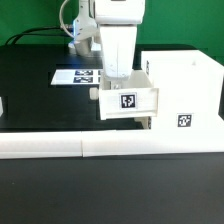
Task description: Assemble drawer
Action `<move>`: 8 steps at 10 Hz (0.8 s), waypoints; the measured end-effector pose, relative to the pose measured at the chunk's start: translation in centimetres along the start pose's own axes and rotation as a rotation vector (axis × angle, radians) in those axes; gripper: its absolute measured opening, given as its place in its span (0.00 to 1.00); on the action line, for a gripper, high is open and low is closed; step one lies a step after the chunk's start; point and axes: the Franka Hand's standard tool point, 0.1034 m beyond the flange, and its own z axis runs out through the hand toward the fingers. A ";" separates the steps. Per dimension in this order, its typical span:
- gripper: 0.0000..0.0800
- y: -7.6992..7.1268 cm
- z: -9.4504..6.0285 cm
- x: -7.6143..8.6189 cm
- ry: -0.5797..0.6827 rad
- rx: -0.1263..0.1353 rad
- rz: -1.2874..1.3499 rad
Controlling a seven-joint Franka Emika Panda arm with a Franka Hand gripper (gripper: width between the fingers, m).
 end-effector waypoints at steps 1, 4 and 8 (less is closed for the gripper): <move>0.05 0.0 0.0 0.0 0.000 0.000 0.000; 0.05 0.0 0.0 0.0 0.000 0.000 -0.004; 0.05 0.1 0.0 -0.3 -0.012 0.015 -0.029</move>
Offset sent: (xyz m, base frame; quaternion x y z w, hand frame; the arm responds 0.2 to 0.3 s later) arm 0.0000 0.0000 0.0000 0.0000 0.0000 0.0000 1.0000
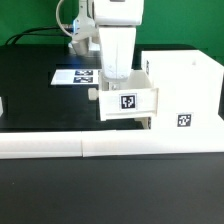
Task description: Assemble drawer
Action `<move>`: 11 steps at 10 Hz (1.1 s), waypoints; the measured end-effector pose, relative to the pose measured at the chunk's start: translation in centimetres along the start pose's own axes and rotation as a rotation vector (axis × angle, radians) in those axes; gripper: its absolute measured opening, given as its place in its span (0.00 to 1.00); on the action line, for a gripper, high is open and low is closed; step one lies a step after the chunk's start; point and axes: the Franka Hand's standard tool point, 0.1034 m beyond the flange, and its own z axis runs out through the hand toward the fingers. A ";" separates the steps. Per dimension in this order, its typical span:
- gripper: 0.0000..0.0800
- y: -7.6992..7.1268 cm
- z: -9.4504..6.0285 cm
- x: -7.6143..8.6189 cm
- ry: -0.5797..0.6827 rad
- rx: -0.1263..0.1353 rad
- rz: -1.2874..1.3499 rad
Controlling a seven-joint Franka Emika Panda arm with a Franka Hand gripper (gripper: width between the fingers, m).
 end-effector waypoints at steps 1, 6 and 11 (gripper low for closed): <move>0.05 0.0 0.0 0.1 -0.002 0.000 -0.006; 0.05 0.0 -0.1 0.1 -0.003 0.003 -0.009; 0.05 0.2 -0.1 0.5 -0.001 -0.004 -0.015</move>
Offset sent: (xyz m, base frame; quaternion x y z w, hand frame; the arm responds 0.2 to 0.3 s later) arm 0.0000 0.0000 0.0000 0.0650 0.0000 0.0000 0.9979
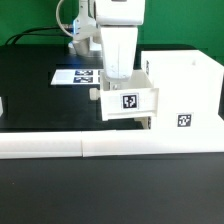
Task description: Assemble drawer
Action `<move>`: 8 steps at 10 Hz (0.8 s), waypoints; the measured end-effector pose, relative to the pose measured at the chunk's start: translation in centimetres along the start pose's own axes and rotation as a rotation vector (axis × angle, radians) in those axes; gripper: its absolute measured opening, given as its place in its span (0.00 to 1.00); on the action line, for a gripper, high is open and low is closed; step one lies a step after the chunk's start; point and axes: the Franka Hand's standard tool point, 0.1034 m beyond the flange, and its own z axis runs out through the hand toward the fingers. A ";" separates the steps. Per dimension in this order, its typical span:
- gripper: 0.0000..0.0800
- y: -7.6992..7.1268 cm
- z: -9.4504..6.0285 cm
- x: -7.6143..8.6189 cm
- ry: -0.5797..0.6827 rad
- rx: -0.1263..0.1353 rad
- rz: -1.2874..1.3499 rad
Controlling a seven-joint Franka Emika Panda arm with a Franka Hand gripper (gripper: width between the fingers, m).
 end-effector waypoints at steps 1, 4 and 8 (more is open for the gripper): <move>0.05 0.0 0.0 0.3 0.001 -0.002 -0.006; 0.05 0.1 0.0 0.2 -0.003 -0.014 -0.016; 0.16 0.1 0.0 0.2 -0.003 -0.013 -0.014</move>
Offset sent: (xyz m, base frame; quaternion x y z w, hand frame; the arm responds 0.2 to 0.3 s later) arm -0.0087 0.0012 -0.0038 -0.0115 0.0298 0.0522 0.9981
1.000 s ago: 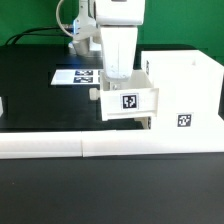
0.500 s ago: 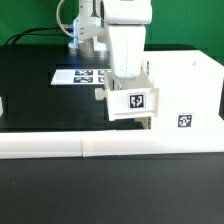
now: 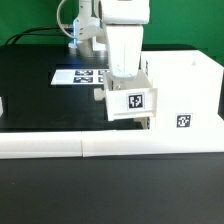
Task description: Assemble drawer
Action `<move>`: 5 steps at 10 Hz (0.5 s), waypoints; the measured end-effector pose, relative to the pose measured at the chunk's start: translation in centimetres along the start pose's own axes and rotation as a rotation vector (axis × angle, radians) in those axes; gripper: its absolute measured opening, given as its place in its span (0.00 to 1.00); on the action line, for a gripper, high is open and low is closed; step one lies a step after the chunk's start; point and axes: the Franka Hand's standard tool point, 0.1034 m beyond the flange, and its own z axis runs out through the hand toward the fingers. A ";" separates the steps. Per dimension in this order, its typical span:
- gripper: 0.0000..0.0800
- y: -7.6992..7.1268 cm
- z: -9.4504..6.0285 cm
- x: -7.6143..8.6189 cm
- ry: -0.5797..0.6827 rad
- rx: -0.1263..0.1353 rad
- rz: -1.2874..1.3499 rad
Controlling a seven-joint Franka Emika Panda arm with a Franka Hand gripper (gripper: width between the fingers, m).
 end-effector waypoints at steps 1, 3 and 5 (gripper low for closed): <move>0.16 0.1 -0.2 0.2 0.000 -0.002 0.007; 0.62 0.3 -0.6 0.4 0.000 -0.004 0.012; 0.77 0.6 -1.8 0.2 -0.010 0.009 0.013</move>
Offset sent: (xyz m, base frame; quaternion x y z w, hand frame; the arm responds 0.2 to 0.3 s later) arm 0.0051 0.0044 0.0172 0.0075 -0.0071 0.0121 0.9999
